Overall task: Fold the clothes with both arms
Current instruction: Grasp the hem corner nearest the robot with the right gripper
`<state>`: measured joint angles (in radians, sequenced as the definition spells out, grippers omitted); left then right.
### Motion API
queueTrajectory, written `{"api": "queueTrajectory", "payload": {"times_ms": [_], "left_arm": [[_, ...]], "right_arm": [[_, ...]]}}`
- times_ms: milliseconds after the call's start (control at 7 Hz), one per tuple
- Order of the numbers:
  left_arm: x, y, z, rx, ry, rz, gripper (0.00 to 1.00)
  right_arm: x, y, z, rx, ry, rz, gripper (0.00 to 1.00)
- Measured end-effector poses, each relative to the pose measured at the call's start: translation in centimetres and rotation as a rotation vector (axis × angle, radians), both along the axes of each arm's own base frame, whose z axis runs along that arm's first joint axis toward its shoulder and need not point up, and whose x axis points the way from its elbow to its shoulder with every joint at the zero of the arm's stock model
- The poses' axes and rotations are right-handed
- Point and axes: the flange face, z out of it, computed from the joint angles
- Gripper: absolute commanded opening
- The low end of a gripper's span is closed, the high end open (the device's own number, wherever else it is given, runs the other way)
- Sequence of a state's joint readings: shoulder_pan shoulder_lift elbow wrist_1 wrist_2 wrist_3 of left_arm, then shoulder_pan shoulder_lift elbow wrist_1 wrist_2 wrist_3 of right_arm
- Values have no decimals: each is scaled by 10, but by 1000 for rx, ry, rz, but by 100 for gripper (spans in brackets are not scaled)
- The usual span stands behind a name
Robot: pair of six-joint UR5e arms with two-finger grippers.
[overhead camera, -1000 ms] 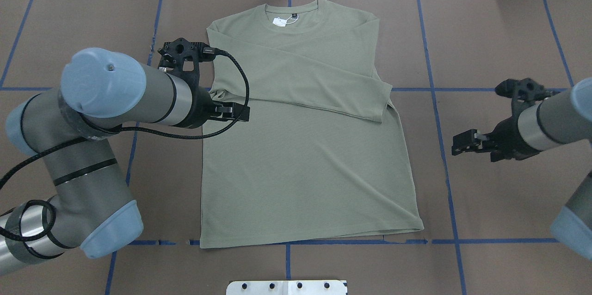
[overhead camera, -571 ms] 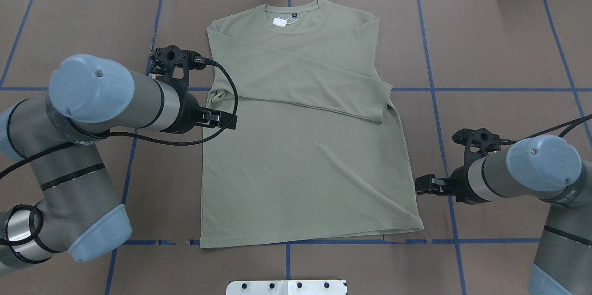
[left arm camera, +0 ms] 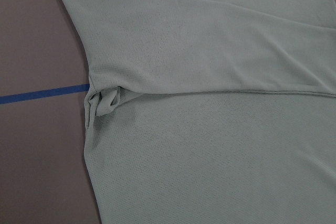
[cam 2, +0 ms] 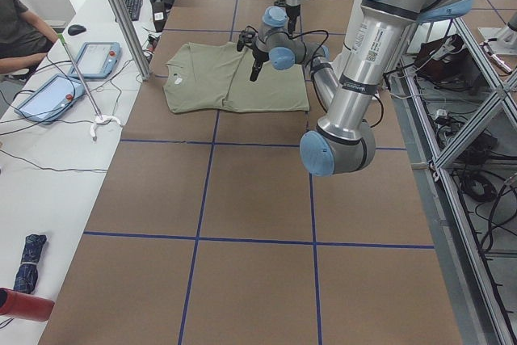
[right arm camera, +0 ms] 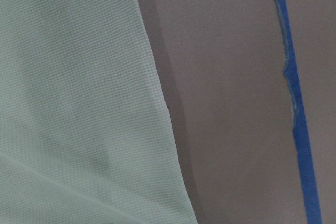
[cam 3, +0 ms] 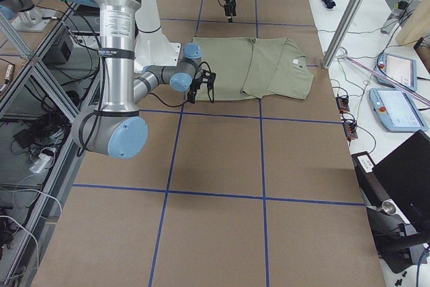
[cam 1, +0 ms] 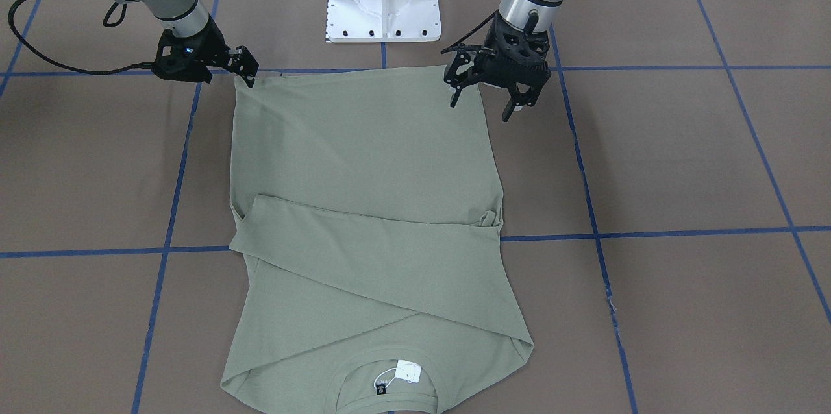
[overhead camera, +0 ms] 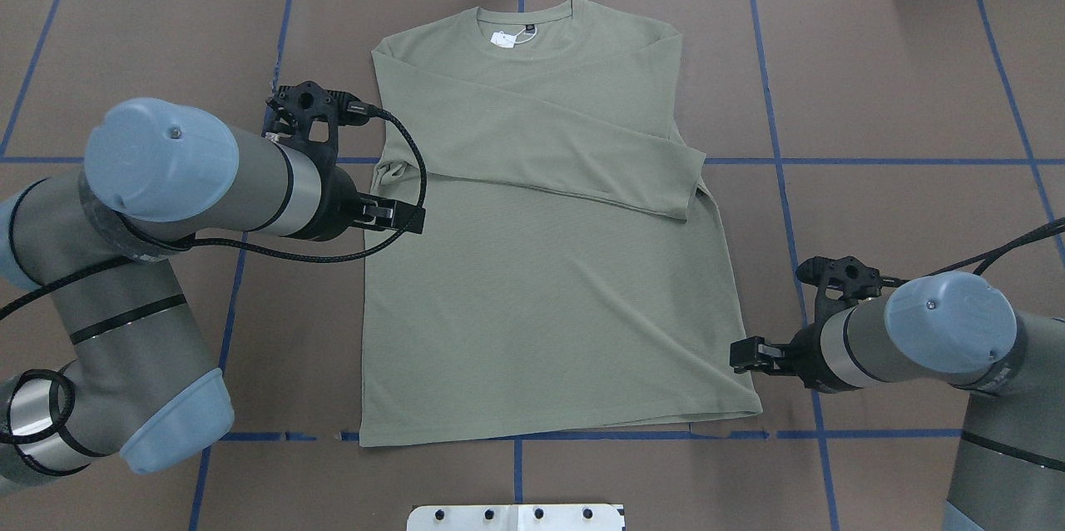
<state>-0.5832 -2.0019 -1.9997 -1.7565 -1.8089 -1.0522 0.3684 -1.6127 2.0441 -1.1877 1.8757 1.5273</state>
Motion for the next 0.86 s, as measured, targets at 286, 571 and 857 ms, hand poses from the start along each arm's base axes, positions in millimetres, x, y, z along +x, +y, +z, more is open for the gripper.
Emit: {"api": "queueTrajectory", "payload": {"times_ms": [286, 571, 857], "left_arm": [[-7, 6, 2, -10, 7, 6, 100], [-13, 11, 5, -13, 11, 12, 100], [-16, 13, 3, -10, 16, 14, 100]], "right_arm": [[-15, 3, 5, -5, 10, -16, 95], [-30, -2, 9, -3, 19, -14, 79], [-32, -4, 8, 2, 19, -8, 68]]}}
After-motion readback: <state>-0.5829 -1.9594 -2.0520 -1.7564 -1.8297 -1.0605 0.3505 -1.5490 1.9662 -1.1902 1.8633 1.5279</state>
